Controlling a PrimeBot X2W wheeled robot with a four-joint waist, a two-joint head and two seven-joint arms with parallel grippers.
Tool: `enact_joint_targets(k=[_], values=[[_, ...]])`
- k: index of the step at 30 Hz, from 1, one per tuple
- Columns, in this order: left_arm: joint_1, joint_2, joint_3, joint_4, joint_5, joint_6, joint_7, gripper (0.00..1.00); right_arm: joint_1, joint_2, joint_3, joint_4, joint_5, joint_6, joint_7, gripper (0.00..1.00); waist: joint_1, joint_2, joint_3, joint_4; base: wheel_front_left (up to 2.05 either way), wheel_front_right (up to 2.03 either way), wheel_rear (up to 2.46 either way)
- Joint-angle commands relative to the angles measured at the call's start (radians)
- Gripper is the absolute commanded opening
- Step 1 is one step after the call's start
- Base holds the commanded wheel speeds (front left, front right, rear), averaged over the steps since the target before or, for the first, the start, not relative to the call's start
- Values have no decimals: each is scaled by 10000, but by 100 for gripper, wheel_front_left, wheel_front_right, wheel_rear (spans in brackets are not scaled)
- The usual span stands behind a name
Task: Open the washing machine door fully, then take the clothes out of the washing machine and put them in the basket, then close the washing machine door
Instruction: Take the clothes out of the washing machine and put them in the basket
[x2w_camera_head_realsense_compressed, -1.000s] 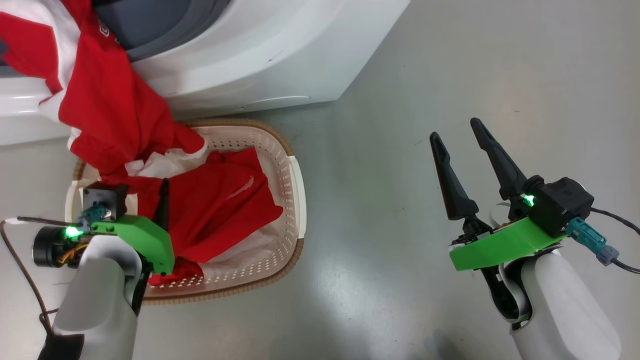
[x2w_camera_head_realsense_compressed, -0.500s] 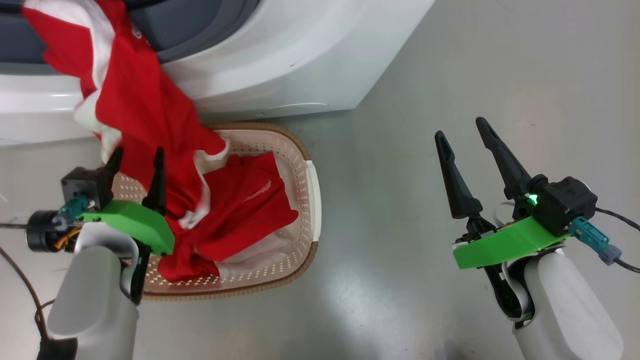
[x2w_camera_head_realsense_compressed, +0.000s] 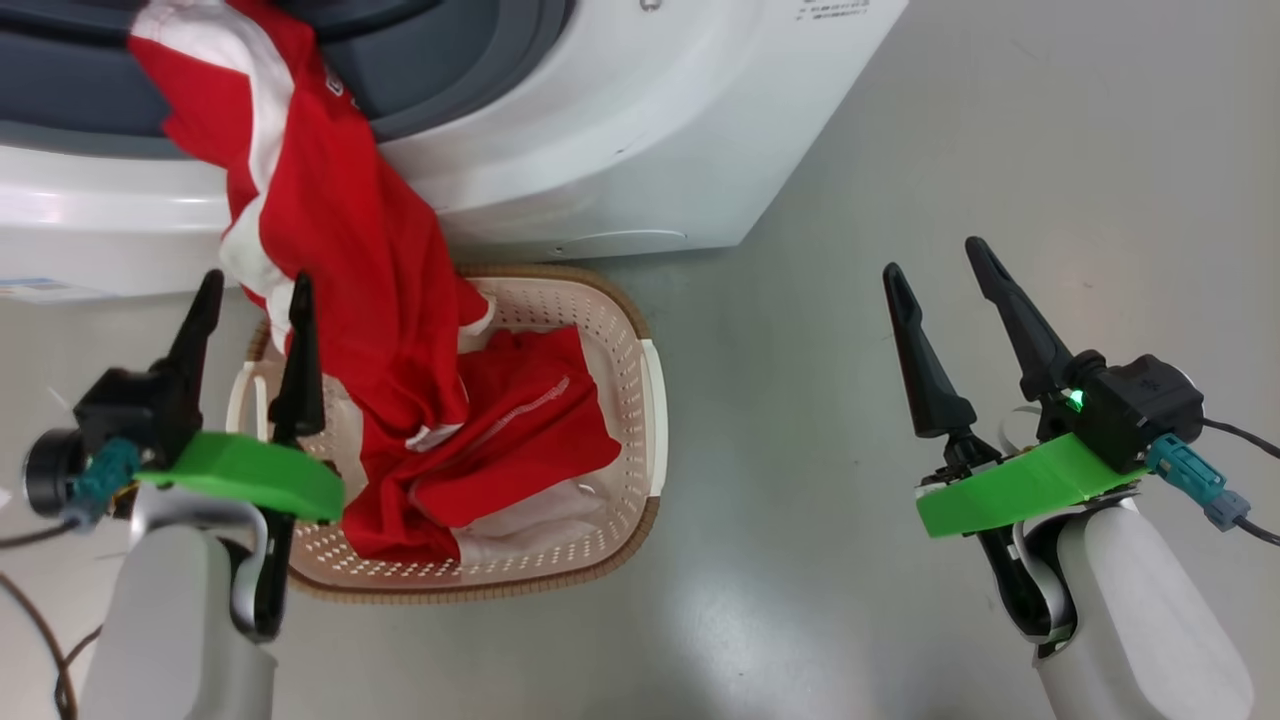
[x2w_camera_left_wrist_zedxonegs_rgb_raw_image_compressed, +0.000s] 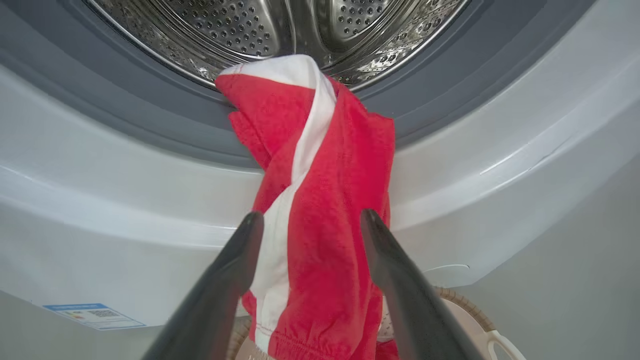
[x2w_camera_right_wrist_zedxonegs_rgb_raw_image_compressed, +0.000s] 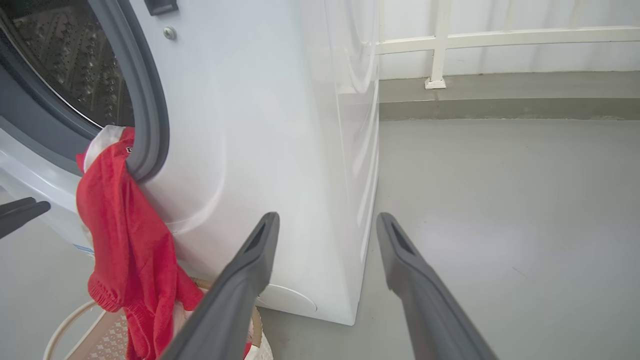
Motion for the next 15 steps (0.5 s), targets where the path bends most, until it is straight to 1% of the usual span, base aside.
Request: enact_joint_targets(k=[1, 7, 15], values=[[381, 219, 350, -403, 97, -52, -49, 100, 327, 41, 187, -197, -108, 62, -65, 100, 0, 0, -79, 53, 0, 0, 0], [1379, 79, 634, -1846, 230, -53, -49, 100, 432, 41, 172, -165, -127, 62, -65, 100, 0, 0, -290, 121, 0, 0, 0], [2634, -74, 722, -3267, 280, -53, -49, 100, 589, 41, 188, -91, -127, 62, -65, 100, 0, 0, -576, 185, 0, 0, 0]])
